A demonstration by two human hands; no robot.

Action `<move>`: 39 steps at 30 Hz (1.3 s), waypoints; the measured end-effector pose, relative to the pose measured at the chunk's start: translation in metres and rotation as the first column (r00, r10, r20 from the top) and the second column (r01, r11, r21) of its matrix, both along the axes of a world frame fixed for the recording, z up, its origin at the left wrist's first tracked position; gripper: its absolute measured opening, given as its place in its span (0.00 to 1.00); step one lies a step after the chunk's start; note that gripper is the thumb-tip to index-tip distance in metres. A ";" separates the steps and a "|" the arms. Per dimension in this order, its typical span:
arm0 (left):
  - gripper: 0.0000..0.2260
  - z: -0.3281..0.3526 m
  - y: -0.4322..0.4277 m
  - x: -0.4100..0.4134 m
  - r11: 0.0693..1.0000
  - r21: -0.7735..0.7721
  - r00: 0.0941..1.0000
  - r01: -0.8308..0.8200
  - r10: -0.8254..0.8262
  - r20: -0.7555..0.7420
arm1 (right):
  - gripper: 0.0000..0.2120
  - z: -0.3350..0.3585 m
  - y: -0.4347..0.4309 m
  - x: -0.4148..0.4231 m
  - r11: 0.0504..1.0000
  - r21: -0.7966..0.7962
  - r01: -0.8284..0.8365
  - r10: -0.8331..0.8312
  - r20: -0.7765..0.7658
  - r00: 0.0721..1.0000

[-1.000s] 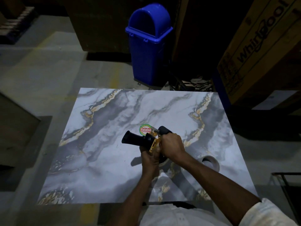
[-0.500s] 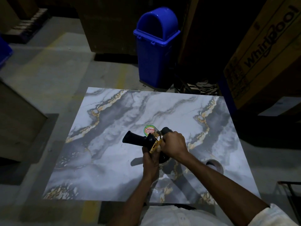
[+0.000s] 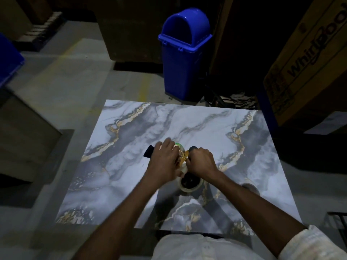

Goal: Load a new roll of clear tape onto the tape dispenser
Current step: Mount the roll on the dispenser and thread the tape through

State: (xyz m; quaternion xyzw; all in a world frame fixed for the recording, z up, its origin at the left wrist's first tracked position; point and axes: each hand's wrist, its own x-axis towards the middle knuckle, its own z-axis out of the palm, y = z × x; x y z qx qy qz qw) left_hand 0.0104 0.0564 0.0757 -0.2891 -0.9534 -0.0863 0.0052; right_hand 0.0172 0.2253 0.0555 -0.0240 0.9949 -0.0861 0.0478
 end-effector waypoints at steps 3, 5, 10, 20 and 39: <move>0.33 0.026 0.013 -0.042 0.945 -0.320 0.947 0.061 0.047 0.318 | 0.09 -0.006 -0.003 0.004 1.000 0.013 -0.022 0.022 0.003 1.000; 0.30 0.026 0.017 -0.052 0.957 -0.286 0.874 0.051 0.096 0.476 | 0.10 -0.008 -0.001 0.007 1.000 0.003 -0.028 0.028 -0.008 1.000; 0.14 0.003 0.011 -0.035 0.995 -0.069 0.640 -0.077 0.102 0.761 | 0.07 -0.006 0.004 0.016 0.997 -0.075 -0.028 0.027 -0.017 0.999; 0.28 -0.018 0.006 0.024 0.937 -0.046 0.866 -0.347 0.338 0.369 | 0.10 0.006 0.003 0.041 0.971 -0.031 -0.236 0.220 -0.257 0.941; 0.57 -0.019 0.046 0.052 0.808 -0.262 0.781 -0.528 0.583 0.225 | 0.15 0.037 0.000 0.019 0.893 -0.450 -0.004 -0.106 -0.219 0.970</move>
